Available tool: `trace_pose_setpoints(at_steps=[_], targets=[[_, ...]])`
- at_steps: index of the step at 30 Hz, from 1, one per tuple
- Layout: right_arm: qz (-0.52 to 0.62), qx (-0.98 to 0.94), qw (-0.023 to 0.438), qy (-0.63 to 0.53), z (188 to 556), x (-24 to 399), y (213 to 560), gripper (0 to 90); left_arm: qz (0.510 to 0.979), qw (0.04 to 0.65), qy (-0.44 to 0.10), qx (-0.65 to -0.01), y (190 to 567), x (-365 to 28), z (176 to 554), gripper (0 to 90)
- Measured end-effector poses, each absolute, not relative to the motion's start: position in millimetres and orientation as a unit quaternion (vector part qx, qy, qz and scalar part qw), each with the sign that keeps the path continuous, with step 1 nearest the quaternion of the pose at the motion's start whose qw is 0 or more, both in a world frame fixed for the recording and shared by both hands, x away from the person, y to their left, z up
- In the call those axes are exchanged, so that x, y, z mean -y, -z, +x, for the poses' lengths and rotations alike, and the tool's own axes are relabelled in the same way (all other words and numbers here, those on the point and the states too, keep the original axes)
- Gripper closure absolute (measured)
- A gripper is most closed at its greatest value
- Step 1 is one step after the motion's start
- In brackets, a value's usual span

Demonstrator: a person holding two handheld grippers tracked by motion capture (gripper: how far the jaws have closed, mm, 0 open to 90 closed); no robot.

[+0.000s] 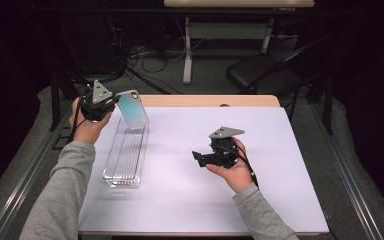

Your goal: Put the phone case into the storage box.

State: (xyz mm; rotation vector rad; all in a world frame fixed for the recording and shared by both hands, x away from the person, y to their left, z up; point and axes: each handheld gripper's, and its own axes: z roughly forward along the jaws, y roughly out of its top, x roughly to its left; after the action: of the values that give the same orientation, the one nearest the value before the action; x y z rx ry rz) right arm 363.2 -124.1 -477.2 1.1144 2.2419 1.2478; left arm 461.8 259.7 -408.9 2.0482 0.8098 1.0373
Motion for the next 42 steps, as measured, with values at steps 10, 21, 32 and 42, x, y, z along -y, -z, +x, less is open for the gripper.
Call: trace_pose_setpoints(at_steps=[10, 21, 32, 42], targets=[[0.392, -0.791, 0.172, -0.437, 363, 124, 478, 16.2, 0.791, 0.336, -0.412, -0.303, 408, -262, 469, 79.7], [0.392, -0.790, 0.174, -0.437, 363, 124, 479, 16.5, 0.793, 0.328, -0.421, -0.294, 416, -267, 477, 79.7], [0.391, -0.791, 0.177, -0.437, 363, 124, 479, 16.8, 0.799, 0.314, -0.429, -0.281, 427, -268, 482, 79.7], [0.395, -0.789, 0.176, -0.436, 364, 125, 479, 17.0, 0.805, 0.305, -0.433, -0.270, 438, -265, 485, 79.8]])
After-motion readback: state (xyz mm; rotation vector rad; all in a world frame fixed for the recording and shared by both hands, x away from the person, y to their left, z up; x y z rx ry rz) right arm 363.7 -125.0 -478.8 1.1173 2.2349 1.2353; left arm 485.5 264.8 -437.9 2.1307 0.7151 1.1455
